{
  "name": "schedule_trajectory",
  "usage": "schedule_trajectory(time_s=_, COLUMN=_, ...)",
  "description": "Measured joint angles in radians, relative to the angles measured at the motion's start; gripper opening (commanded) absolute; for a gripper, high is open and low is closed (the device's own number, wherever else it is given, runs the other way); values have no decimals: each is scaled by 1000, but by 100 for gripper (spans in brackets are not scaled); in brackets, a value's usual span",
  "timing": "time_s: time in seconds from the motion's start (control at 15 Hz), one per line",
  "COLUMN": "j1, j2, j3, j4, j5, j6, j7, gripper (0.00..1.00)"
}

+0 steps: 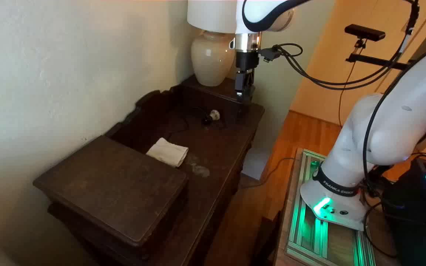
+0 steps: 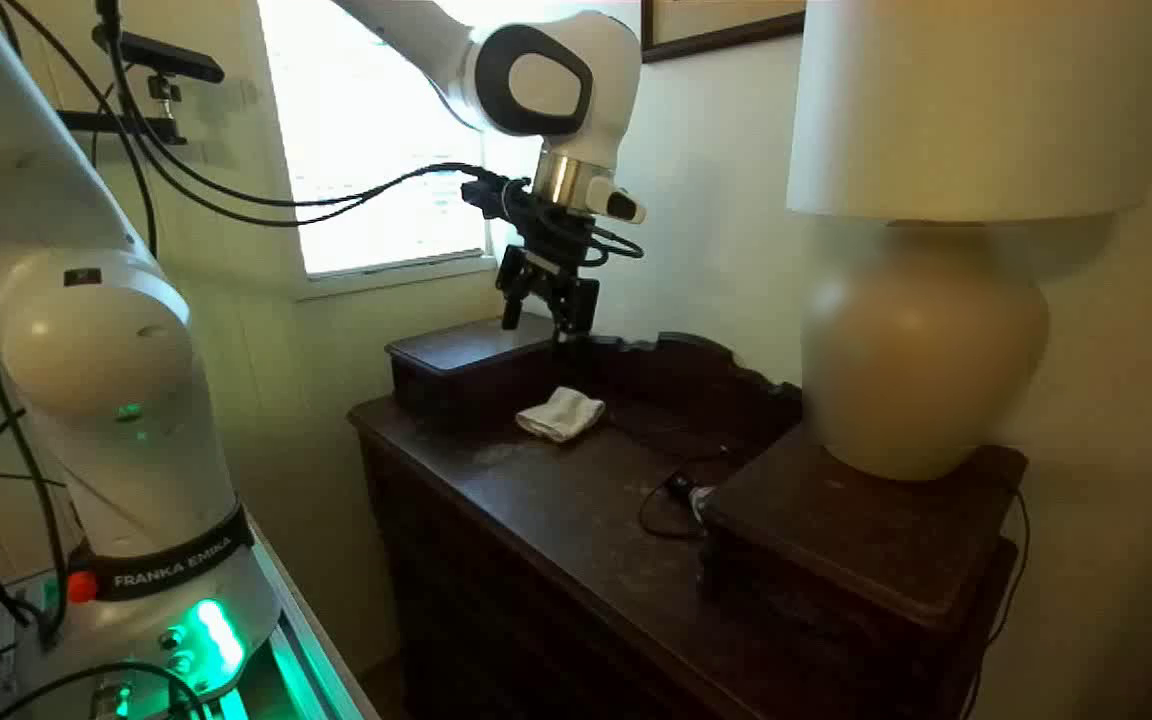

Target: Use the towel to wipe the lamp

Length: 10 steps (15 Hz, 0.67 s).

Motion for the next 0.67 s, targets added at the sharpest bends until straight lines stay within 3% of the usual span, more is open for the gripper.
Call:
schedule_trajectory(time_s=0.4, j1=-3, j2=9, j3=11, j4=4, j5=0, j6=3, j7=-1, gripper=100)
schedule_trajectory(time_s=0.67, j1=14, j2=107, j3=59, j4=63, j5=1, j6=58, j7=-27, gripper=100)
